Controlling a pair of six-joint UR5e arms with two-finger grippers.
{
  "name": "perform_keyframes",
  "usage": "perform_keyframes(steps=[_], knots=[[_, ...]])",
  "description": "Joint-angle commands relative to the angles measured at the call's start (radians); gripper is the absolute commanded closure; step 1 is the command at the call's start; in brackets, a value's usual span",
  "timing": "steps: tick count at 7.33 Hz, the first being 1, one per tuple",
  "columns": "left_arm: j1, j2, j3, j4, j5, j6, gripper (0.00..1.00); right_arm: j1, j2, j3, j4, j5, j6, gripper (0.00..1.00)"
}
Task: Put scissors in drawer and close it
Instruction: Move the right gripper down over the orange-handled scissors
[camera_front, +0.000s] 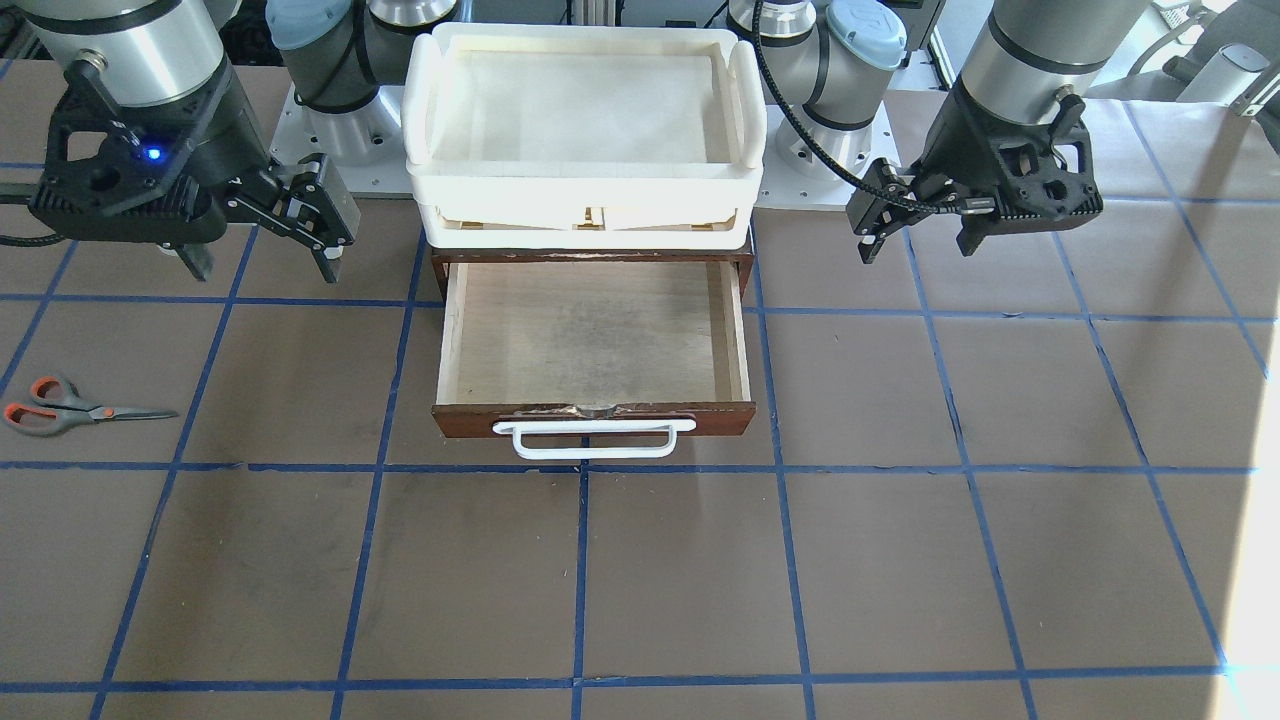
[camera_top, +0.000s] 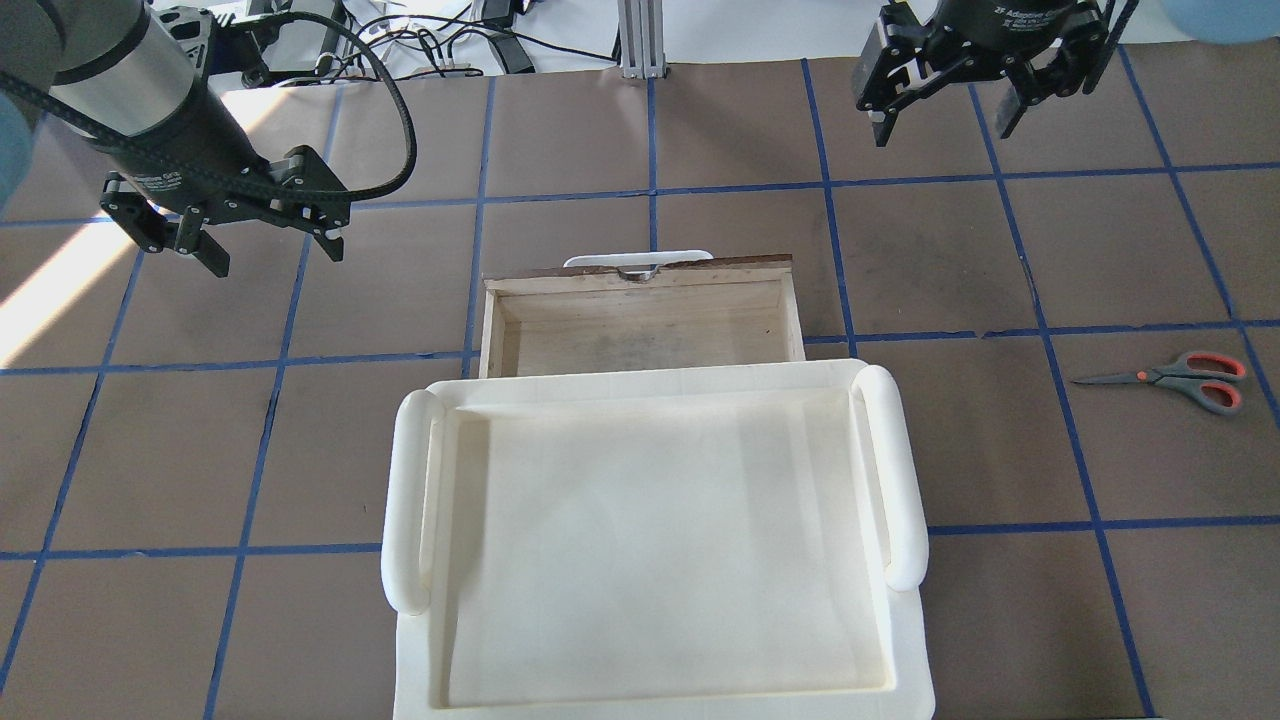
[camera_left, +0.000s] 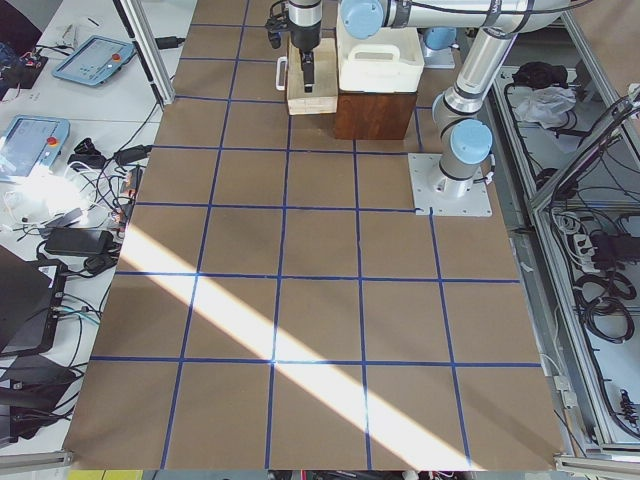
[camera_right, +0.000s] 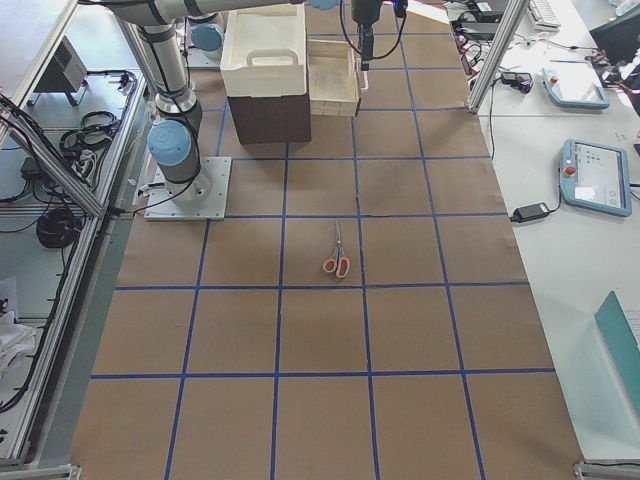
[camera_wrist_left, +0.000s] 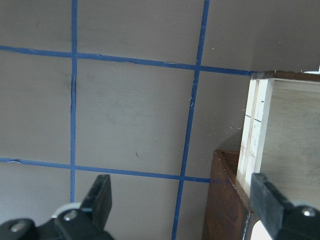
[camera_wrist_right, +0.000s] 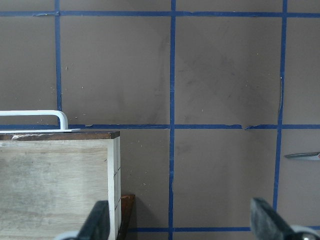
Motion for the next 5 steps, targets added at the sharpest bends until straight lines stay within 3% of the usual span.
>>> perform_keyframes(steps=[1, 3, 5], knots=[[0.000, 0.000, 0.000, -0.002, 0.001, 0.000, 0.00, -0.006, -0.001, 0.004, 0.006, -0.005, -0.015, 0.00], [0.000, 0.002, 0.000, -0.002, 0.001, 0.000, 0.00, -0.031, 0.001, 0.014, 0.001, -0.019, -0.281, 0.00], [0.000, 0.000, 0.000, -0.002, 0.001, 0.000, 0.00, -0.159, -0.001, 0.060, 0.001, -0.010, -0.591, 0.00]])
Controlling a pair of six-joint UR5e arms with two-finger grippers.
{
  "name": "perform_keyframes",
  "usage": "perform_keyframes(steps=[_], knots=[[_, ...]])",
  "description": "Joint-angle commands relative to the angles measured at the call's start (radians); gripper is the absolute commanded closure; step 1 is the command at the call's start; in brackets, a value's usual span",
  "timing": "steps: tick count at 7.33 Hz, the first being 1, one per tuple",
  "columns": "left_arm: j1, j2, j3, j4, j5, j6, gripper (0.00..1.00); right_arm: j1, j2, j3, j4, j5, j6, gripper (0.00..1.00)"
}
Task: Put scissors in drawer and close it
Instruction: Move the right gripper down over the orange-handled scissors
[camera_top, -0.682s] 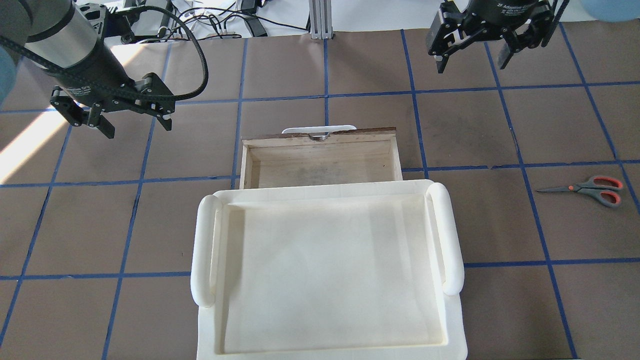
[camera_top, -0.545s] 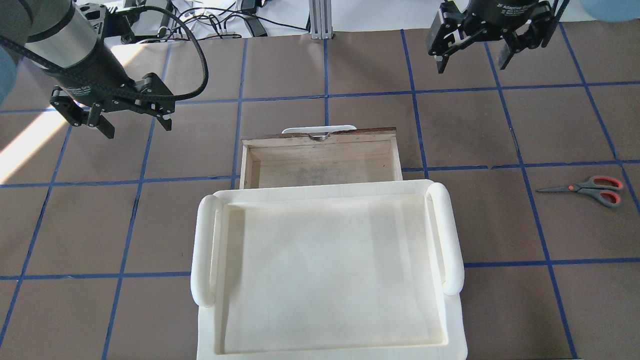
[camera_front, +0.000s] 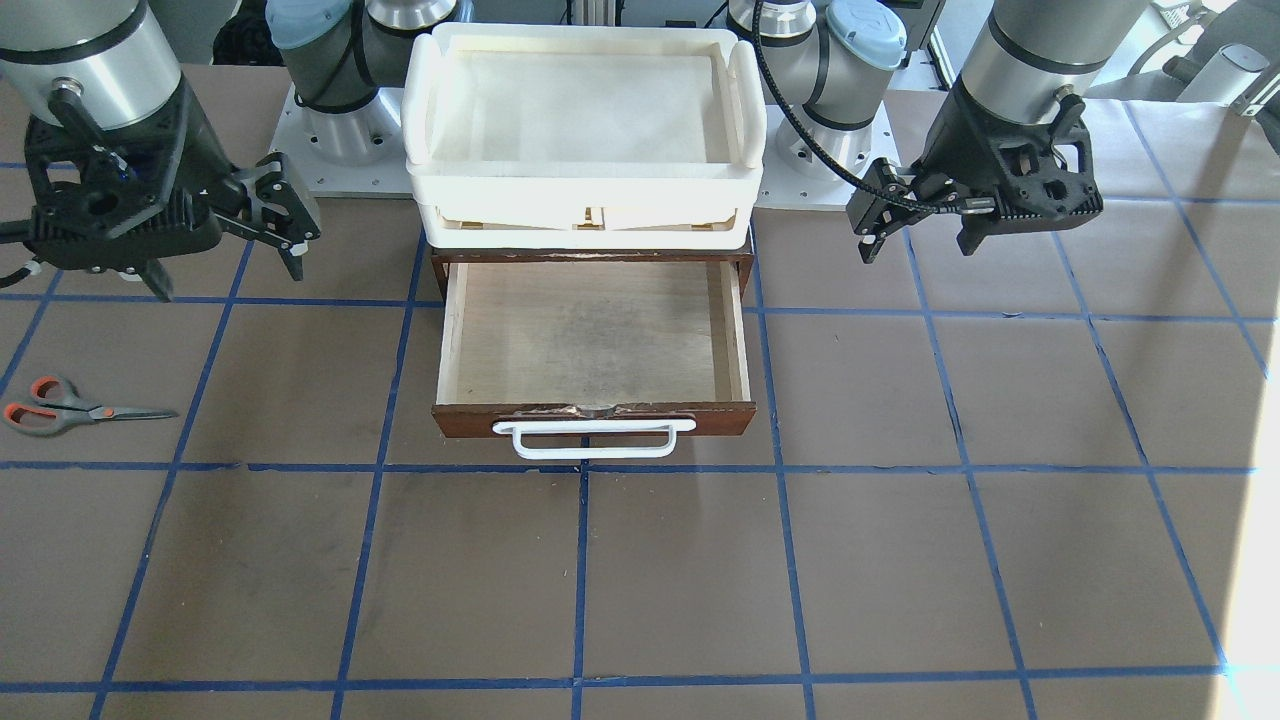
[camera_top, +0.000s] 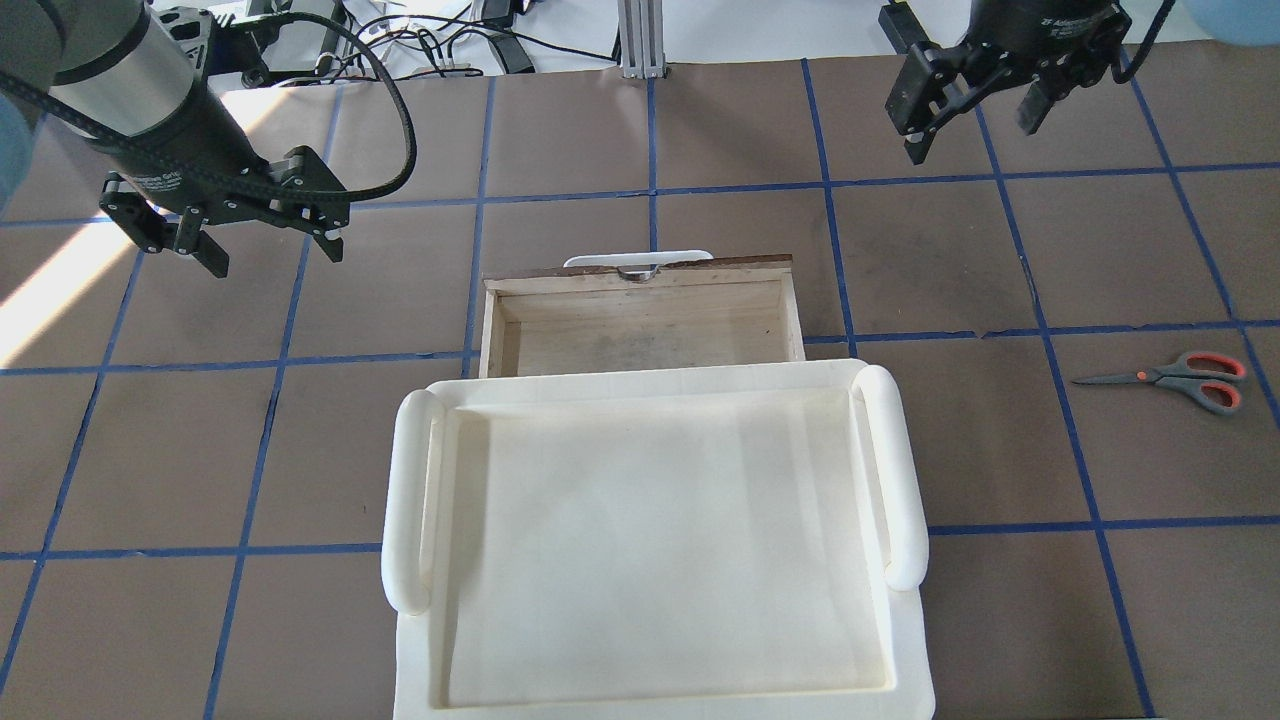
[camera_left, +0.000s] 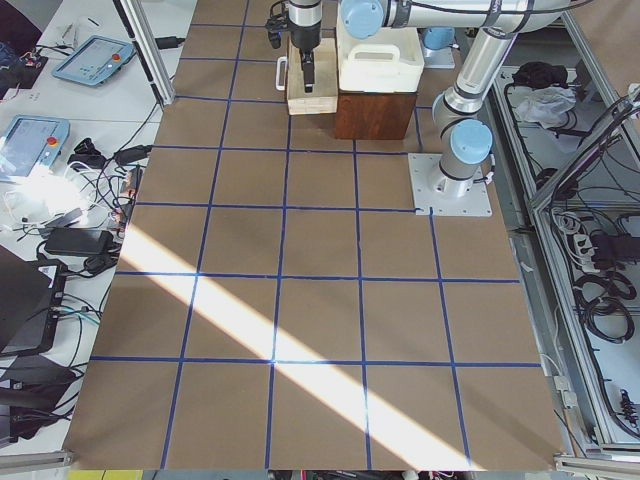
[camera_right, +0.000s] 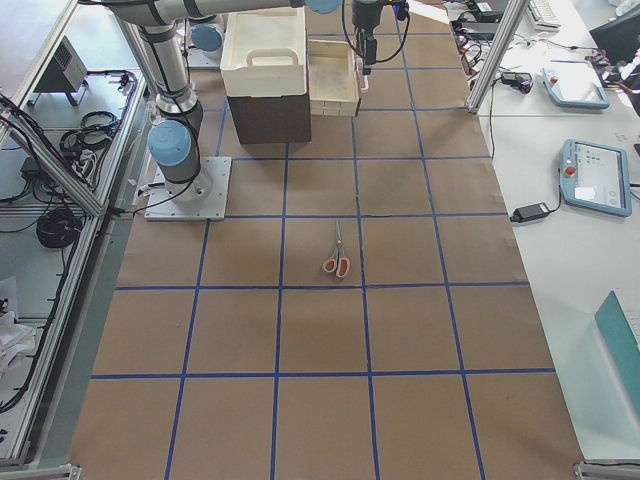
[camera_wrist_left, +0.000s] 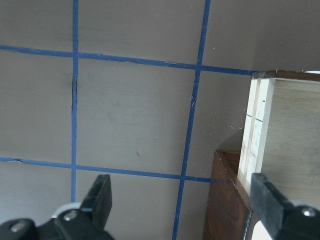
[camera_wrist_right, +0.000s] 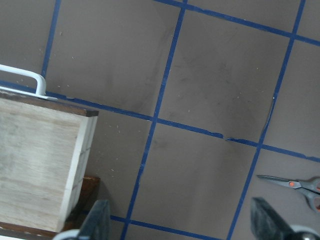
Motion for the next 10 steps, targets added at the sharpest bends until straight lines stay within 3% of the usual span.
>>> perform_keyframes(steps=[1, 2, 4, 6, 7, 8, 10], knots=[[0.000, 0.000, 0.000, 0.000, 0.000, 0.000, 0.00, -0.151, -0.002, 0.053, -0.014, 0.004, -0.393, 0.00], [0.000, 0.000, 0.000, 0.000, 0.000, 0.000, 0.00, -0.220, -0.002, 0.091, -0.024, 0.010, -0.603, 0.00], [0.000, 0.000, 0.000, 0.000, 0.000, 0.000, 0.00, -0.332, 0.000, 0.199, -0.208, -0.008, -0.989, 0.00], [0.000, 0.000, 0.000, 0.000, 0.000, 0.000, 0.00, -0.467, 0.001, 0.377, -0.360, 0.010, -1.302, 0.00], [0.000, 0.000, 0.000, 0.000, 0.000, 0.000, 0.00, -0.503, 0.006, 0.452, -0.504, 0.012, -1.422, 0.00], [0.000, 0.000, -0.002, 0.000, 0.000, 0.000, 0.00, -0.514, 0.035, 0.500, -0.575, 0.012, -1.491, 0.00], [0.000, 0.001, -0.002, -0.003, 0.000, 0.000, 0.00, -0.561, 0.146, 0.513, -0.692, 0.009, -1.645, 0.00]])
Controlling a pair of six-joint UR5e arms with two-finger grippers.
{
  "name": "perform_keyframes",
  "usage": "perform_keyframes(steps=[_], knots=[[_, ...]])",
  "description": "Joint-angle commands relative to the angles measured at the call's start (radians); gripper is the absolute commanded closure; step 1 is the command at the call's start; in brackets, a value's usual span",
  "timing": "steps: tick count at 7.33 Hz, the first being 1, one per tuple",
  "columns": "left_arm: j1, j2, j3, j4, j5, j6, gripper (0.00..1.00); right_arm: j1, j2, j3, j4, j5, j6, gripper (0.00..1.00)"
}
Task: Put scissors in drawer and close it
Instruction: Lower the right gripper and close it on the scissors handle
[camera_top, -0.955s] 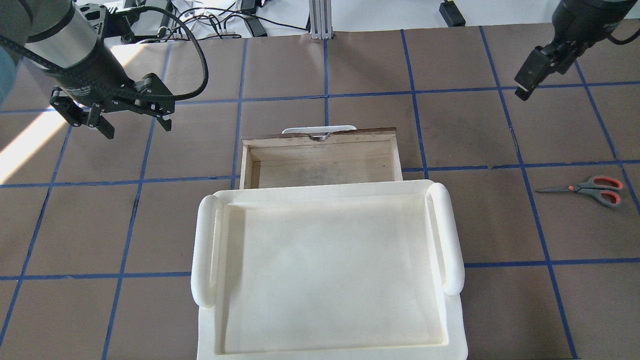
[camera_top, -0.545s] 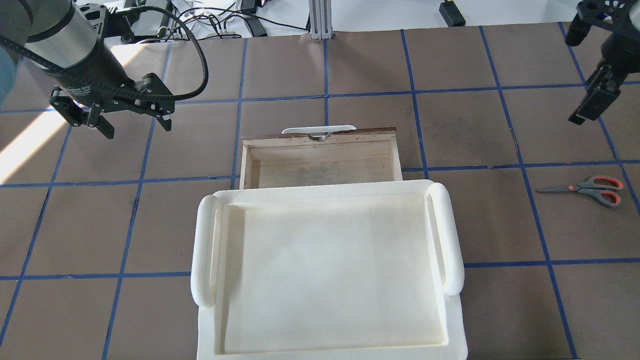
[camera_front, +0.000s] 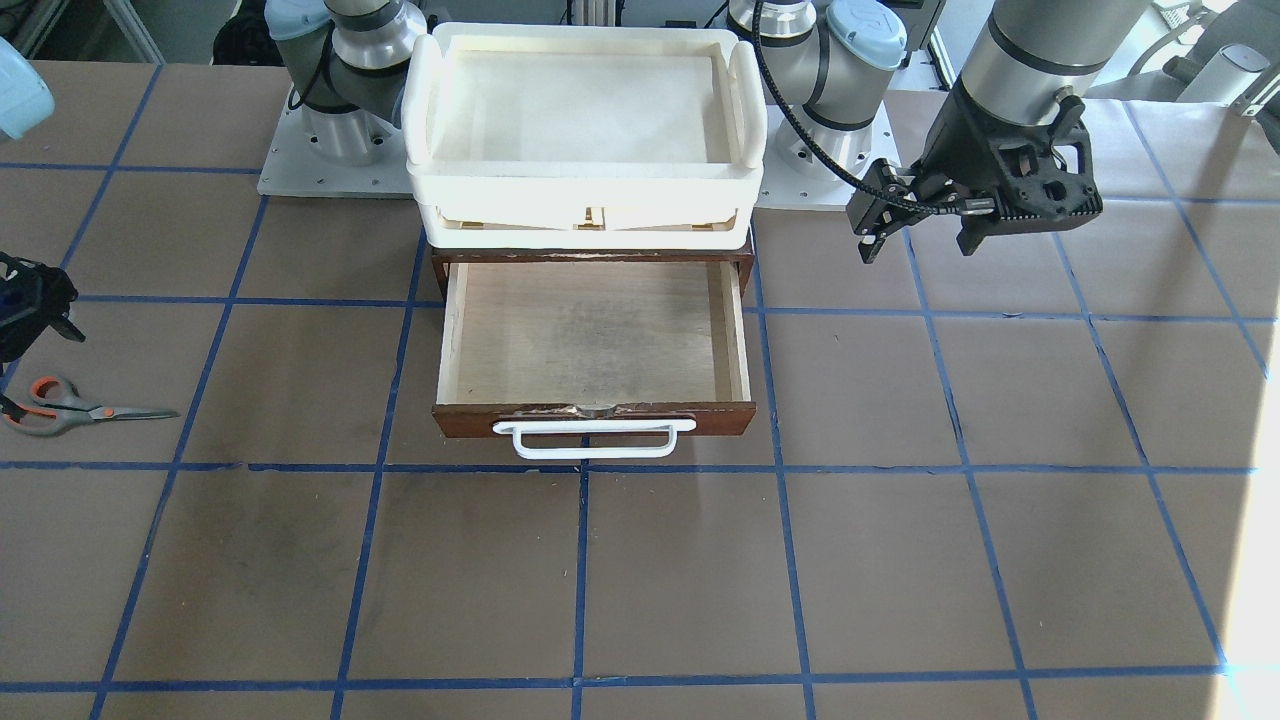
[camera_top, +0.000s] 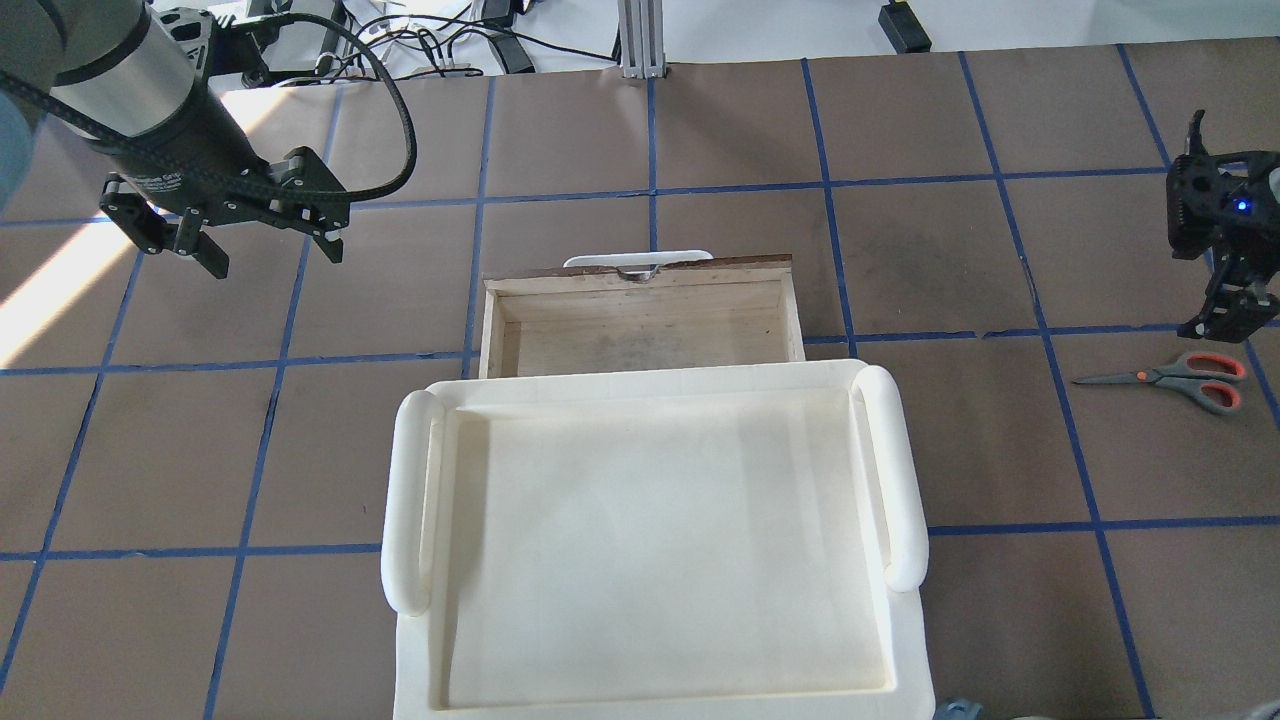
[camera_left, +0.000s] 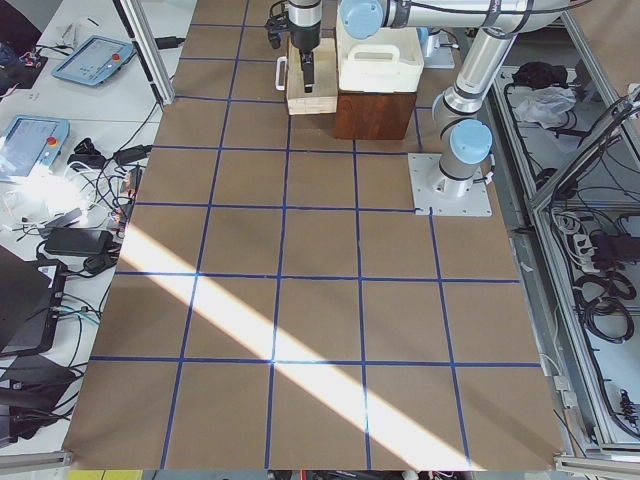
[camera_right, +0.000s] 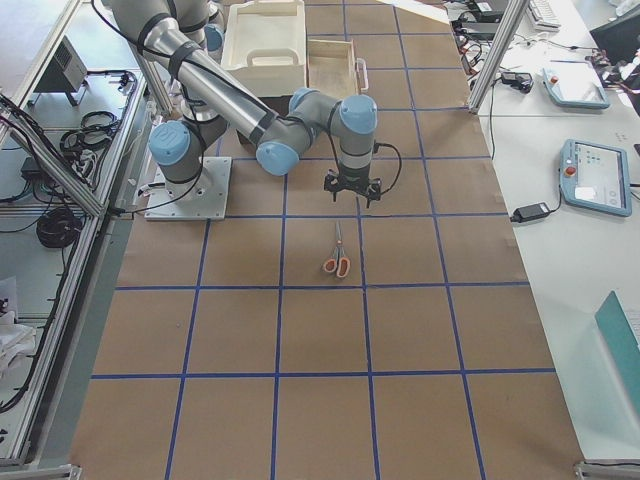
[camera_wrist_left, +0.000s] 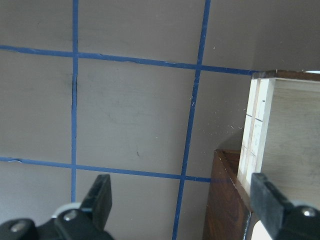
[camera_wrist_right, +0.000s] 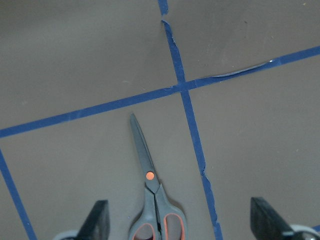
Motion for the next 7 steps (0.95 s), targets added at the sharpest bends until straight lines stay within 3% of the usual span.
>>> perform_keyframes(steps=[1, 5, 7], knots=[[0.000, -0.001, 0.000, -0.002, 0.001, 0.000, 0.00, -0.084, 0.116, 0.022, -0.097, 0.015, -0.154, 0.00], [0.000, 0.001, 0.000, -0.002, 0.001, 0.000, 0.00, -0.104, 0.176, 0.114, -0.273, 0.058, -0.206, 0.00], [0.000, 0.001, 0.000, -0.002, 0.001, 0.000, 0.00, -0.104, 0.181, 0.117, -0.270, 0.053, -0.215, 0.00]])
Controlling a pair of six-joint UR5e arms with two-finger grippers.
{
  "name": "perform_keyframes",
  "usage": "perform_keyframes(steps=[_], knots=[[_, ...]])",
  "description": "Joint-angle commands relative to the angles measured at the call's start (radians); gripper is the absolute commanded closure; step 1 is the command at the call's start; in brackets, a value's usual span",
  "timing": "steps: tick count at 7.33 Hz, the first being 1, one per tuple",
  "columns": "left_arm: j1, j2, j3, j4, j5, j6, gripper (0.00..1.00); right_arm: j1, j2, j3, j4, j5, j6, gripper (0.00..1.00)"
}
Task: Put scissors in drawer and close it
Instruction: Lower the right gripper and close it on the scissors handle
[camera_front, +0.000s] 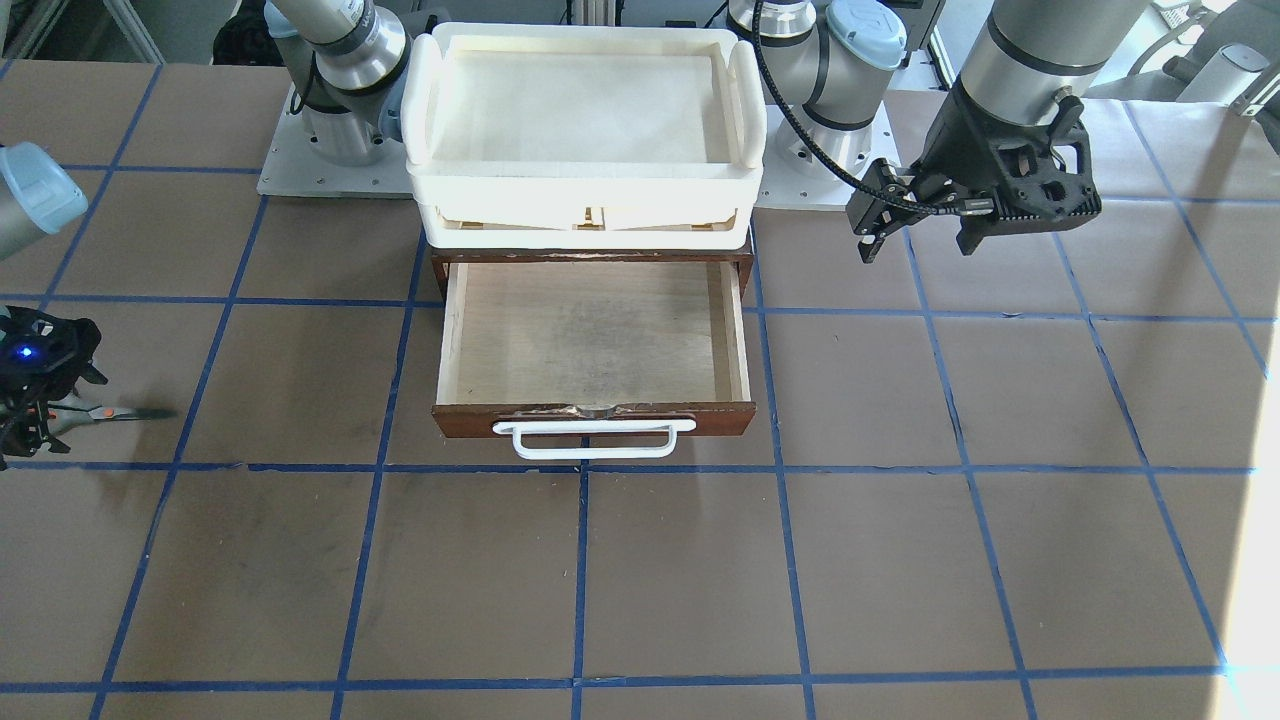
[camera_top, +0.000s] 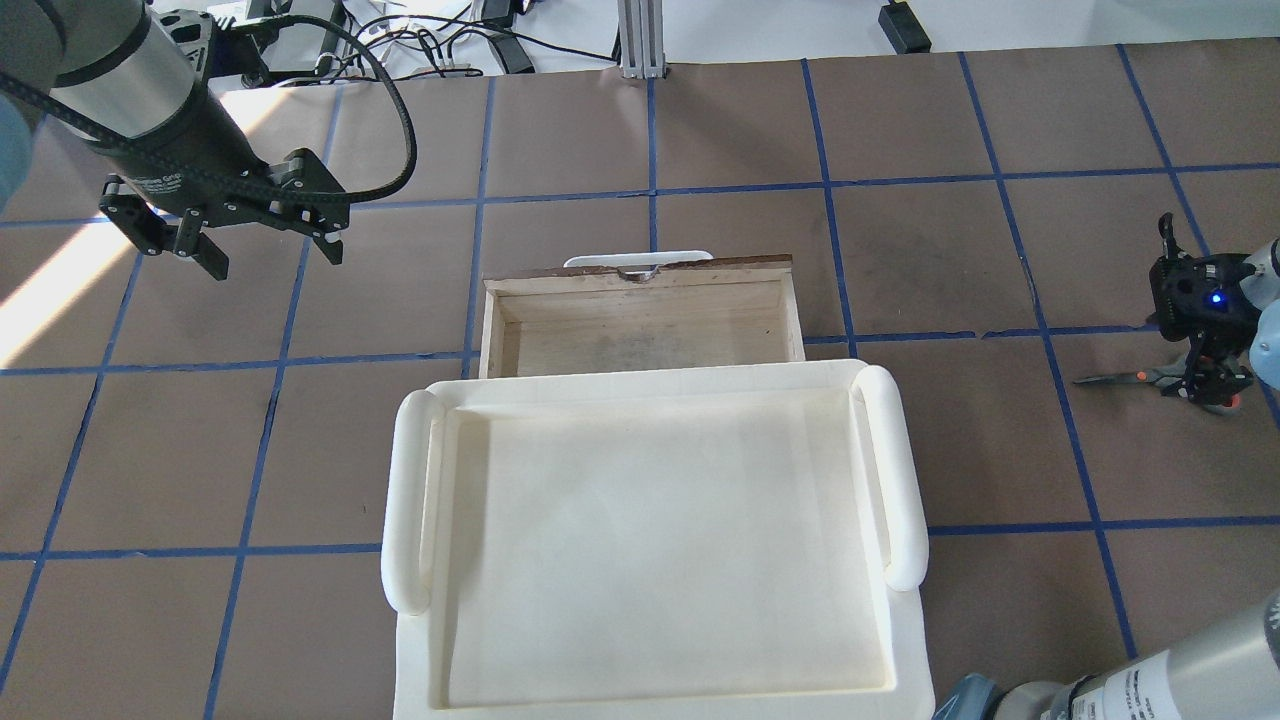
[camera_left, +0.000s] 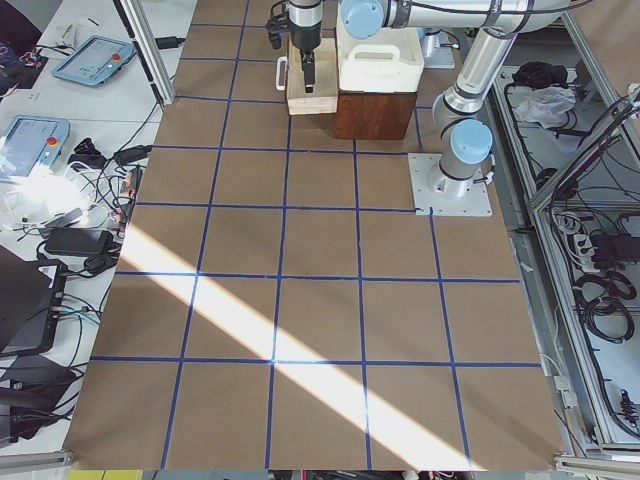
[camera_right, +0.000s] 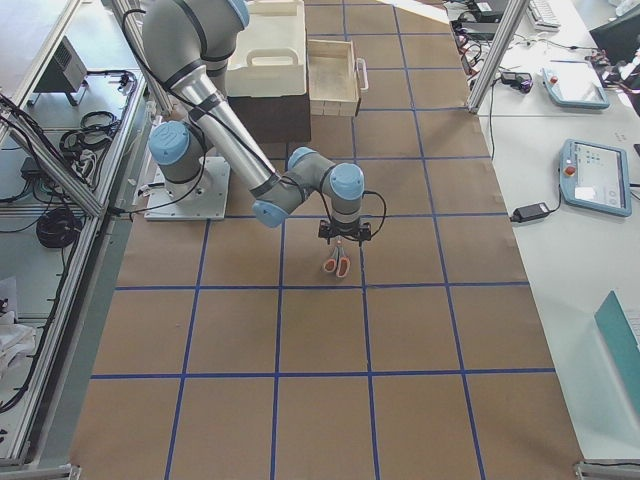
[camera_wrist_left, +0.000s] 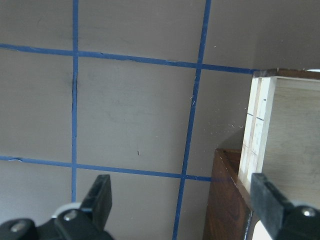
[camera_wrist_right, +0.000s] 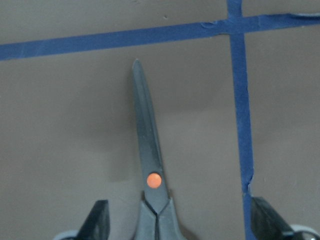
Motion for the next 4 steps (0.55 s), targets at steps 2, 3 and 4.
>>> perform_keyframes(steps=[2, 3, 4], knots=[[0.000, 0.001, 0.000, 0.000, 0.000, 0.000, 0.00, 0.000, 0.017, 0.013, -0.001, -0.005, -0.006, 0.01], [0.000, 0.001, 0.000, 0.000, 0.000, 0.000, 0.00, 0.000, 0.015, 0.010, -0.009, -0.017, -0.006, 0.27], [0.000, -0.001, 0.000, 0.000, 0.000, 0.000, 0.00, 0.000, 0.017, 0.008, -0.011, -0.018, -0.008, 0.33]])
